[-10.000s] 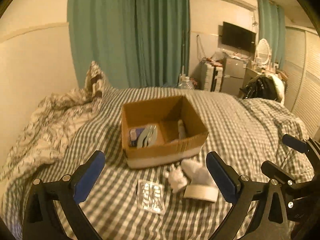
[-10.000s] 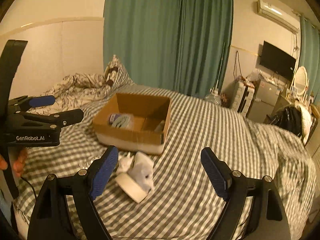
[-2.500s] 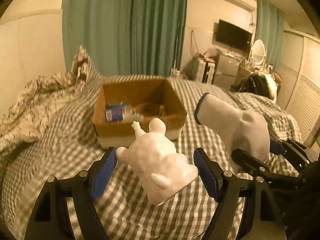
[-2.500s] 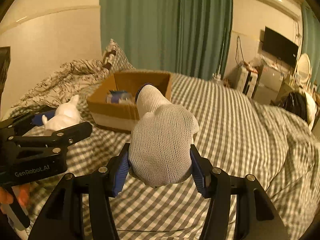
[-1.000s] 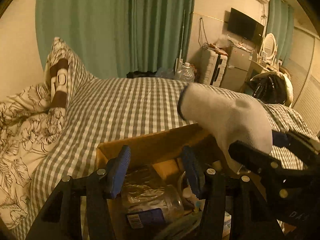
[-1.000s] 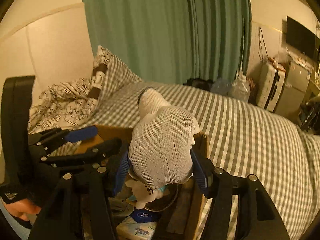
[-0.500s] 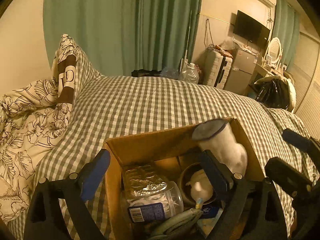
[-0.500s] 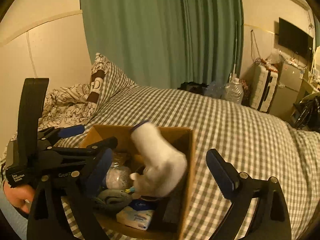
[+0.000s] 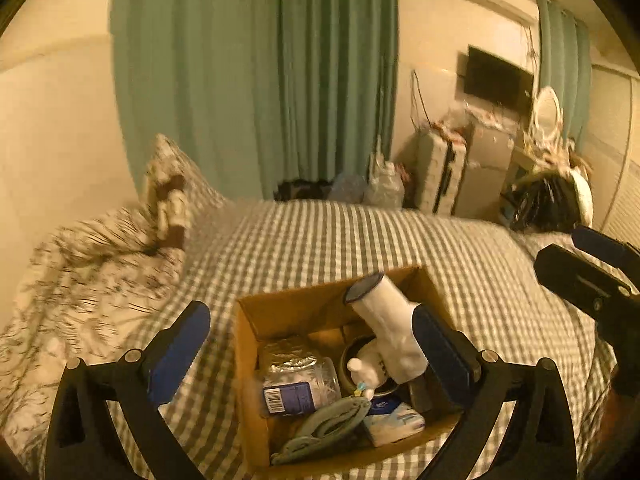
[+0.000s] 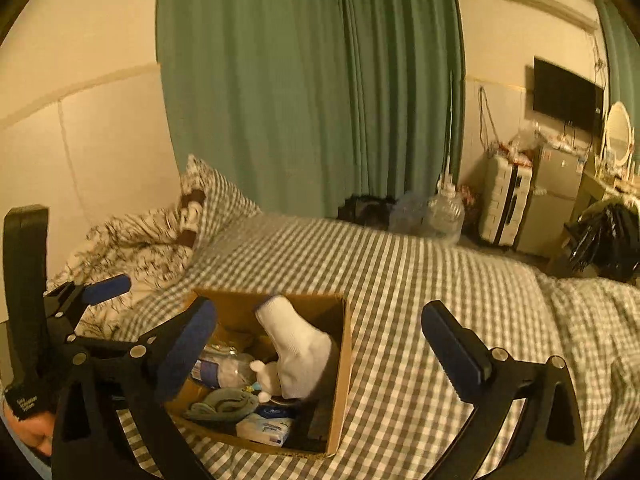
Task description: Organize objects
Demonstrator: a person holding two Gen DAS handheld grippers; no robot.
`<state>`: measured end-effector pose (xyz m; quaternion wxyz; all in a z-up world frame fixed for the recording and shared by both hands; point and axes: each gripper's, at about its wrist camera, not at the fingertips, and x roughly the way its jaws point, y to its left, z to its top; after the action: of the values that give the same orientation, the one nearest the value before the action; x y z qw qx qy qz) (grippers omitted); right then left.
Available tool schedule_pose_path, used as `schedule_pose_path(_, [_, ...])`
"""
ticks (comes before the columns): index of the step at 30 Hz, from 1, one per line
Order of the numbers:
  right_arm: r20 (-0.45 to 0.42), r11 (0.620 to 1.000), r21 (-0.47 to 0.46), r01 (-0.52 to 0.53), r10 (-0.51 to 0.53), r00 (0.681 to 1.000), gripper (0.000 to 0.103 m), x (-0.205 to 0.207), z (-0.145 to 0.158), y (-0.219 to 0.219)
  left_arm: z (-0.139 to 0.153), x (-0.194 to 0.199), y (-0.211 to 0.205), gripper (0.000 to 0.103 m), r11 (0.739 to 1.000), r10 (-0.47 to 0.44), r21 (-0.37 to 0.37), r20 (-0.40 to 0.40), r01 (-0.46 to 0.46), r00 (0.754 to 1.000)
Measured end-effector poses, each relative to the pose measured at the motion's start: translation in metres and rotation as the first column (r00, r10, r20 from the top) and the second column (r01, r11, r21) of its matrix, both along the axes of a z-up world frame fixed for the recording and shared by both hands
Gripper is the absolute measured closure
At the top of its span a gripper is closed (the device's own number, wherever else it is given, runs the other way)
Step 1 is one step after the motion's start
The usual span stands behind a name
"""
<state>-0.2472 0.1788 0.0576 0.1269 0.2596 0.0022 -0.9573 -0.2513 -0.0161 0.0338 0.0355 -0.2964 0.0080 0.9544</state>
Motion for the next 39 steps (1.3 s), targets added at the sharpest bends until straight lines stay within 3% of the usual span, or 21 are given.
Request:
schedule_pose_path(6, [-0.085,1.000,-0.031,0.001,-0.004,0.996,0.000,0.042,0.045,0.013,0.064,0.044,-0.003,0.000,0.996,0.072,0.063,-0.107,-0.065,0.992])
schedule_pose_path(11, [-0.158,0.999,-0.035,0.011,-0.016,0.987,0.000,0.081,0.076,0.026,0.112,0.090,0.018,0.000,0.998,0.057,-0.020,-0.237,-0.064,0.970])
schedule_pose_path(17, [-0.245,0.999,-0.048,0.010,-0.021,0.969,0.000,0.126,0.108,0.040,0.131,0.137,0.039,0.000,0.994,0.032,-0.092,-0.316,-0.064,0.948])
schedule_pose_path(25, [-0.314,0.998,0.015,0.063,-0.055,0.948,0.000,0.169,0.109,0.054,0.104,0.175,0.028,0.000,0.994,0.110,0.058,-0.346,-0.095,0.932])
schedule_pose_path(32, [-0.374,0.989,0.057,0.139,-0.108,0.921,0.000,0.181,0.049,0.067,0.053,0.187,0.033,0.000,0.984,0.162,0.134,-0.385,-0.118,0.909])
schedule_pose_path(34, [-0.344,0.988,0.044,0.146,-0.122,0.931,0.000,0.169,0.016,0.070,0.037,0.183,0.039,0.000,0.987,0.149,0.104,-0.371,-0.119,0.916])
schedule_pose_path(36, [-0.256,0.990,0.062,0.124,-0.104,0.961,0.000,0.151,-0.009,0.068,0.021,0.182,0.045,0.000,0.992,0.128,0.047,-0.380,-0.118,0.916])
schedule_pose_path(39, [-0.223,0.990,0.090,0.108,-0.086,0.971,0.000,0.138,-0.029,0.059,-0.007,0.177,0.050,0.000,0.991,0.119,-0.022,-0.346,-0.135,0.930])
